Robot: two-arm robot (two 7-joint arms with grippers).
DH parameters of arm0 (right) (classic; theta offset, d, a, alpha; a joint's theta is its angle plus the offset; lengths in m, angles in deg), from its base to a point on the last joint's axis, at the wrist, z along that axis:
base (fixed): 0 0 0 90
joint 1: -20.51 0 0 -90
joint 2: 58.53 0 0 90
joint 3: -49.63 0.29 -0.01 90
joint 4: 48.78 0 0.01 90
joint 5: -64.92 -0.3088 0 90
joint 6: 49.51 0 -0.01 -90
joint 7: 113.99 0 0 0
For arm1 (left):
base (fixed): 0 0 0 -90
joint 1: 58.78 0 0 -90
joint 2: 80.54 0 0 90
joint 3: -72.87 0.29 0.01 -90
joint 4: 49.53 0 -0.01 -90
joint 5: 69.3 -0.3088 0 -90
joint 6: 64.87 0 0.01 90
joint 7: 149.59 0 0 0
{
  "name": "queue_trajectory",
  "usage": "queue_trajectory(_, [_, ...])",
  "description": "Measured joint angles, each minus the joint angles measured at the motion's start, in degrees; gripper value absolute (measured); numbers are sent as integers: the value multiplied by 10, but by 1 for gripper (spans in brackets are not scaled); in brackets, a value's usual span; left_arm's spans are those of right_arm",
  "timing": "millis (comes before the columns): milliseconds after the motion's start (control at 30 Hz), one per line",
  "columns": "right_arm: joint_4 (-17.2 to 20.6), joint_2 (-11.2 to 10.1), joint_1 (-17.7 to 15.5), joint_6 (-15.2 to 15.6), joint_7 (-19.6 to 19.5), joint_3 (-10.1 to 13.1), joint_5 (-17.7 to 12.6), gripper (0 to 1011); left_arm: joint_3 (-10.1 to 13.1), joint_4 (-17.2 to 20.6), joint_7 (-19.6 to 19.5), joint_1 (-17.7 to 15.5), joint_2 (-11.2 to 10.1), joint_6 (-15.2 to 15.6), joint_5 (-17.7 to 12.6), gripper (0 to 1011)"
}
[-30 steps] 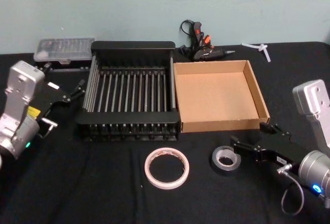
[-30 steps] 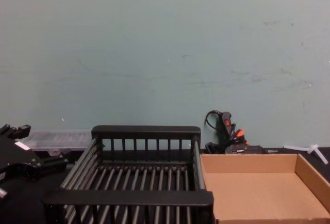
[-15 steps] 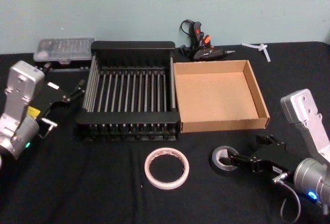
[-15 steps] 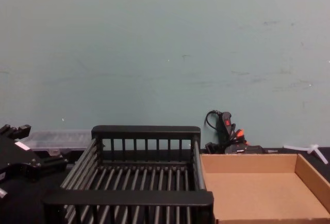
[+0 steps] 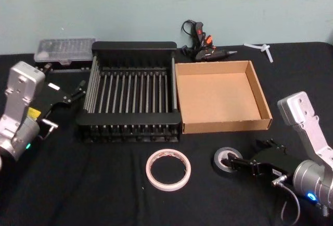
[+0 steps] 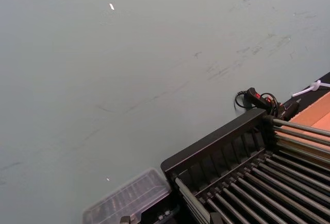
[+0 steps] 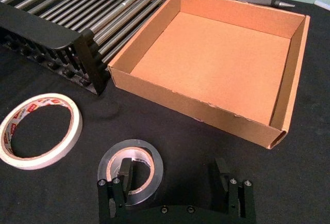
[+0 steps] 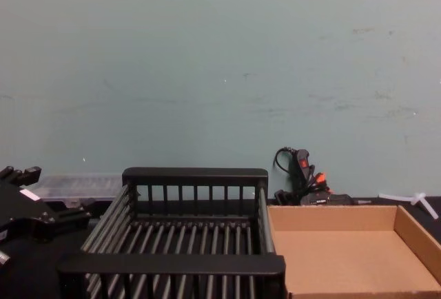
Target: Pick up the white tape and place it into the black box , Pick up the silver tape and place it into the brown box.
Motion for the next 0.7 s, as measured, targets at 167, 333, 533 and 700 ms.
queue_trajectory(167, [-4,5,2,3,5,1,8,1002,0,0,0,0,0,0,0,1001])
queue_trajectory(333, [-8,11,2,5,8,2,16,1002,0,0,0,0,0,0,0,1001])
queue_trajectory(533, [-11,17,3,7,10,5,24,1002,0,0,0,0,0,0,0,1001])
queue_trajectory(700, [-15,23,4,9,11,8,32,1002,0,0,0,0,0,0,0,1001])
